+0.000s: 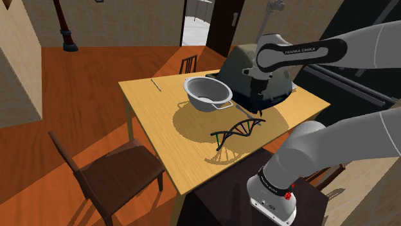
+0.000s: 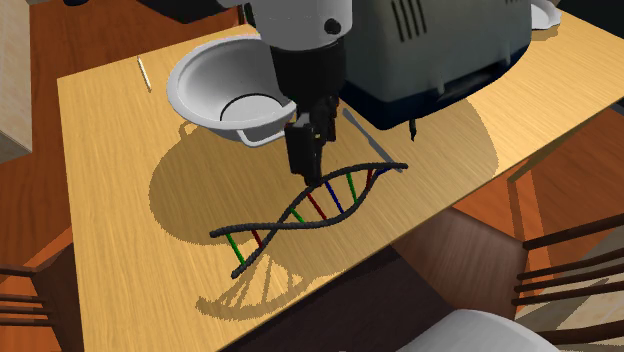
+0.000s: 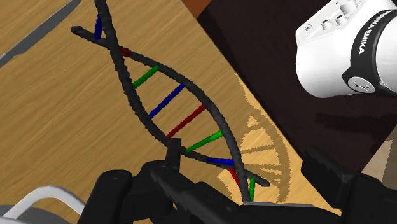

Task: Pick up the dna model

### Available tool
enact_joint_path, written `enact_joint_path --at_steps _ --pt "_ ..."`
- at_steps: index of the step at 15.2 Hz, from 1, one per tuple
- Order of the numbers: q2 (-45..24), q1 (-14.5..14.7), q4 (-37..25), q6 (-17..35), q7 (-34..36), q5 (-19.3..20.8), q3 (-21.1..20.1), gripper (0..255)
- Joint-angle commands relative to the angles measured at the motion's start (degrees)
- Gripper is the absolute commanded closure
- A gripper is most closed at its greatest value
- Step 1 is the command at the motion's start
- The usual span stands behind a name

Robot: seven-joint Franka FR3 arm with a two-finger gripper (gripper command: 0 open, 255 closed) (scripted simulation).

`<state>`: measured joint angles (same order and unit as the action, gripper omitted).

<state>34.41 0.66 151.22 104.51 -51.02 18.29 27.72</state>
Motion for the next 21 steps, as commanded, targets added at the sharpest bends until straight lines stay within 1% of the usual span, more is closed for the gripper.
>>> enact_joint_path --at_steps 1,4,6,8,10,17,19,20,21 --pt "-3.45 0.34 -0.10 3.20 -5.99 1.90 3.56 0" --pt "-9.98 1.84 -1.00 8.53 -14.33 3.22 8.64 0" --pt "-15.11 3.18 -2.02 12.33 -20.24 3.07 11.92 0" --pt "-20.88 4.78 -3.35 16.27 -26.63 1.78 15.04 0" --pt "-26.88 6.24 -4.82 19.98 -33.20 -0.73 17.52 0" --pt "-33.96 6.81 -3.53 27.15 -36.34 -5.33 18.17 0" --pt "-34.59 6.80 -3.46 27.73 -36.66 -5.81 18.13 0" --pt "-34.51 6.80 -3.46 27.67 -36.63 -5.76 18.13 255" --pt "-34.47 6.78 -3.45 27.65 -36.62 -5.71 18.15 255"
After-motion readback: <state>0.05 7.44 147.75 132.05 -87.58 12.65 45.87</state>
